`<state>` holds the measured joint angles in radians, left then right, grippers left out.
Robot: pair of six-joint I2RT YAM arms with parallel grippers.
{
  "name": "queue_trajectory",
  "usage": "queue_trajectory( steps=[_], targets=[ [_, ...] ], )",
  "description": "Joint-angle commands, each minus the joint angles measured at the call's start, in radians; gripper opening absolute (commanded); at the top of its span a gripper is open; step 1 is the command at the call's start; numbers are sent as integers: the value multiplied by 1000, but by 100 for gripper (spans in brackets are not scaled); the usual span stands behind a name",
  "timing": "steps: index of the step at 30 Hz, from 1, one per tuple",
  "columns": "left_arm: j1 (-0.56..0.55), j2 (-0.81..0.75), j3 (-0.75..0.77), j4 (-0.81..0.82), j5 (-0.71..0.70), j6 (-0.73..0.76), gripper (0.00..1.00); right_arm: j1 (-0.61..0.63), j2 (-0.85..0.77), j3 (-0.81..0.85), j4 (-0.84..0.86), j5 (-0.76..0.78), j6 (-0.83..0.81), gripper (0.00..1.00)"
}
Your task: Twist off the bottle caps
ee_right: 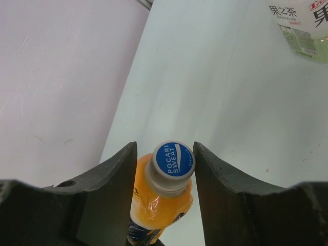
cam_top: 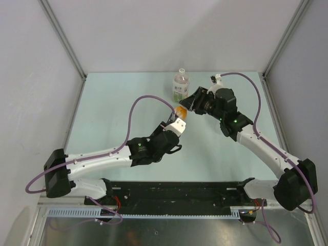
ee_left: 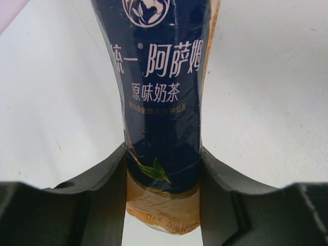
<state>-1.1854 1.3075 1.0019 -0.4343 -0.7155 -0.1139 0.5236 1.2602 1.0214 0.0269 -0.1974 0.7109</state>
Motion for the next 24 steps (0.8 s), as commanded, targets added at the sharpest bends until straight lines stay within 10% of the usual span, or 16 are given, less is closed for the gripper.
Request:
queue_trajectory(
  steps=[1, 9, 15, 24],
  targets=[
    [-12, 10, 50, 10, -40, -9, 35, -6, -10, 44, 46, -28, 25, 51],
    [-18, 16, 51, 5, -51, -7, 35, -9, -21, 45, 45, -39, 49, 35],
    [-29, 12, 42, 4, -69, -4, 35, -6, -48, 19, 65, 13, 59, 4],
    [-29, 3, 30, 8, -47, 1, 34, -11, -111, -79, 220, -20, 40, 0]
  ],
)
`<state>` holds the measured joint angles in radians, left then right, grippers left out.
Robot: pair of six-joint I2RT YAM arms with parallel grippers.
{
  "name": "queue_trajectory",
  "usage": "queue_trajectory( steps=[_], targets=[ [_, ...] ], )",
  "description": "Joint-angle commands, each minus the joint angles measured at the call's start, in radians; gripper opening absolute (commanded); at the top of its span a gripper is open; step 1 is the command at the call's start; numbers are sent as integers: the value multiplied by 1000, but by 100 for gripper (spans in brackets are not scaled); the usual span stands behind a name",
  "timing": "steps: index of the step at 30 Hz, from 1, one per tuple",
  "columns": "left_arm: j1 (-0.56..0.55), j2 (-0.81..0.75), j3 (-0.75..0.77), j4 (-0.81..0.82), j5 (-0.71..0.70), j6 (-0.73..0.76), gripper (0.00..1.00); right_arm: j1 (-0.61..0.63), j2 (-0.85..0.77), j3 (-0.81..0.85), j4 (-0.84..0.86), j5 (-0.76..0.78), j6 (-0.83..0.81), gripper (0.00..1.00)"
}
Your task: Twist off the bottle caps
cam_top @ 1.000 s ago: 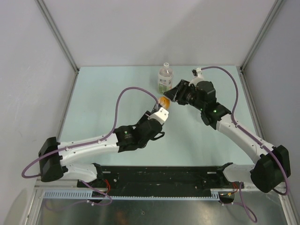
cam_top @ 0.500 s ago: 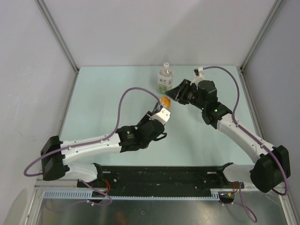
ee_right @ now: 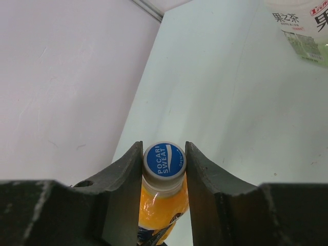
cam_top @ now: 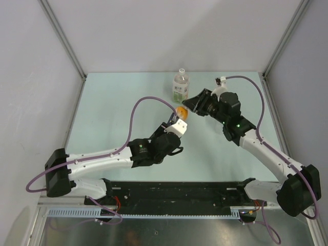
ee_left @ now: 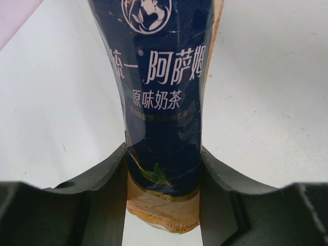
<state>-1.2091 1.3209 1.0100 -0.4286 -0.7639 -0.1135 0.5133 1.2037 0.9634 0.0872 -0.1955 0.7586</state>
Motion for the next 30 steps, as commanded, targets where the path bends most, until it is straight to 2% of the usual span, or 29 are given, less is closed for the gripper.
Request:
queue_trajectory(
  steps=[1, 7, 14, 30],
  targets=[
    [-6, -13, 24, 4, 8, 2, 33, -1, -59, -26, 176, -32, -11, 0],
    [-4, -42, 28, 36, 88, 21, 31, -2, -81, -57, 263, -103, -21, 0],
    [1, -142, -31, 141, 261, 61, 31, -12, -116, -81, 324, -171, -29, 0],
    [33, -344, -144, 291, 876, 162, 33, -52, -135, -106, 511, -417, 7, 0]
  ],
)
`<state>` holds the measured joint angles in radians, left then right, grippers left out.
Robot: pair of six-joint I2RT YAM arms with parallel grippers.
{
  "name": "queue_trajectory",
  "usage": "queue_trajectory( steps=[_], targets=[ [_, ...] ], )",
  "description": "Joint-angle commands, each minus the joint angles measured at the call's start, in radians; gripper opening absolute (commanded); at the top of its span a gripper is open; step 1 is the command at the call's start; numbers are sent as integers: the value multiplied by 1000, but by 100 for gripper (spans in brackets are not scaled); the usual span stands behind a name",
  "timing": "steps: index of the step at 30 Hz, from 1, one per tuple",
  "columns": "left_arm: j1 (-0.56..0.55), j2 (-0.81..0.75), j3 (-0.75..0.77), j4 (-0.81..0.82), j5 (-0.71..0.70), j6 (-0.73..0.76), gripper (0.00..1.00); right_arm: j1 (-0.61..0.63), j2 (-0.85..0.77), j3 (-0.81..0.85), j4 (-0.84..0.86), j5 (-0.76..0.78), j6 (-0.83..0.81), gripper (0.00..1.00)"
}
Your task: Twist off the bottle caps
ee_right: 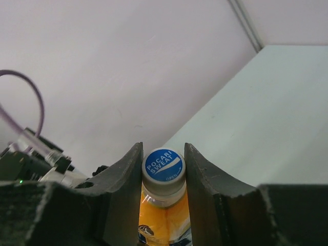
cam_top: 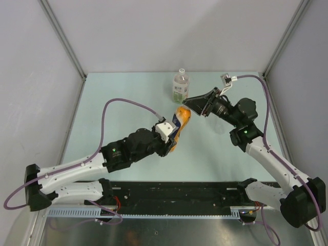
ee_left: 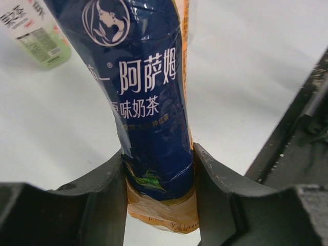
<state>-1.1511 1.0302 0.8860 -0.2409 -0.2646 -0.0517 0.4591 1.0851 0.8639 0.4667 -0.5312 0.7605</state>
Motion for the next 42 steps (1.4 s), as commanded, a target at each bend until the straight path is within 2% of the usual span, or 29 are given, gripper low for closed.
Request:
queue_trajectory(
  steps=[1, 7, 18, 23, 28, 29, 30, 31, 33, 34, 35, 37, 42],
  targets=[
    [-23, -65, -26, 115, 415, 101, 33, 3, -19, -7, 142, -93, 5, 0],
    [-1, -122, -47, 159, 647, 100, 34, 0, -37, -23, 222, -151, 21, 0],
    [55, -177, -74, 230, 1034, 89, 34, -15, -30, -86, 546, -281, 166, 0],
    [76, -206, -102, 235, 1029, 79, 33, -29, -35, -89, 550, -277, 173, 0],
    [88, -226, -145, 236, 896, 69, 31, -48, -49, -89, 499, -263, 149, 1],
    [88, -226, -151, 235, 855, 67, 31, -51, -53, -89, 492, -263, 146, 8],
    [90, -225, -159, 235, 819, 66, 31, -53, -57, -89, 487, -259, 142, 21],
    [90, -223, -166, 235, 785, 66, 31, -56, -62, -90, 478, -252, 136, 35],
    [91, -217, -177, 235, 727, 66, 30, -60, -75, -89, 435, -212, 128, 71],
    [92, -212, -181, 235, 703, 65, 30, -63, -85, -90, 404, -185, 123, 84],
    [92, -207, -184, 235, 683, 65, 30, -66, -95, -90, 375, -160, 116, 92],
    [93, -193, -187, 235, 648, 66, 30, -70, -118, -88, 311, -106, 98, 97],
    [92, -151, -178, 211, 509, 60, 31, -68, -169, -74, 135, 40, 44, 99]
  ],
)
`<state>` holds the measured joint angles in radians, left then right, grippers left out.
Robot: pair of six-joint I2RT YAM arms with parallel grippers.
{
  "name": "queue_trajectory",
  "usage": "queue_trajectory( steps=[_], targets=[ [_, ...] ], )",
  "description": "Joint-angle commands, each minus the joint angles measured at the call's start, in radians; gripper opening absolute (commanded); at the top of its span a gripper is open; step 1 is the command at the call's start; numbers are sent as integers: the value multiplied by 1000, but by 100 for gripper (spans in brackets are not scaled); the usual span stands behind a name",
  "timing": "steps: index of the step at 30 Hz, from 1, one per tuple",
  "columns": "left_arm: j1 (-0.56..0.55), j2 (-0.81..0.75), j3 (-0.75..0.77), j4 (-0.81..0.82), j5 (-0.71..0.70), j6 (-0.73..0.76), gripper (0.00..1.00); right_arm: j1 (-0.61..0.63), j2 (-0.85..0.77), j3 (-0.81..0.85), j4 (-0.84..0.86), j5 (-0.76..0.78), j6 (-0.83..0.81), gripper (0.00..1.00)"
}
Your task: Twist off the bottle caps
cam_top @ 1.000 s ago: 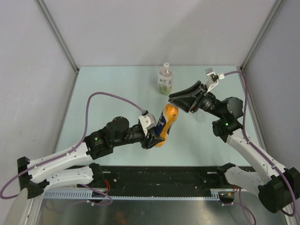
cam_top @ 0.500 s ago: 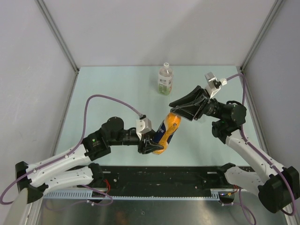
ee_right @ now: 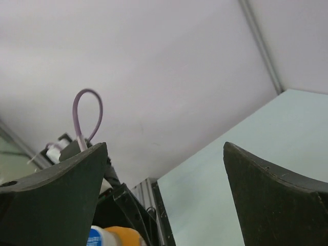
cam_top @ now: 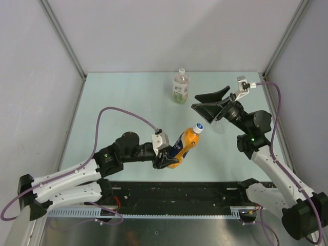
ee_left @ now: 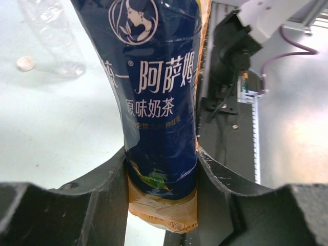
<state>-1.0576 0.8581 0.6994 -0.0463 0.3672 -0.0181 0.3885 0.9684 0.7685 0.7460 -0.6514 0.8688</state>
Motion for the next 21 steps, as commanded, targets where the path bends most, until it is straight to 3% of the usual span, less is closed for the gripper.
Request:
queue_trajectory(
  steps=[1, 8, 17, 21],
  targets=[
    [-2, 29, 12, 9, -164, 26, 31, 9, -59, 32, -193, 195, -83, 99],
    [-3, 83, 44, -47, -495, -14, 28, 161, -50, 138, -501, 498, -233, 99],
    [-68, 200, 118, -150, -907, -72, 24, 322, 48, 247, -677, 818, -307, 99],
    [-107, 240, 153, -177, -1020, -80, 23, 347, 96, 269, -710, 880, -296, 95]
  ],
)
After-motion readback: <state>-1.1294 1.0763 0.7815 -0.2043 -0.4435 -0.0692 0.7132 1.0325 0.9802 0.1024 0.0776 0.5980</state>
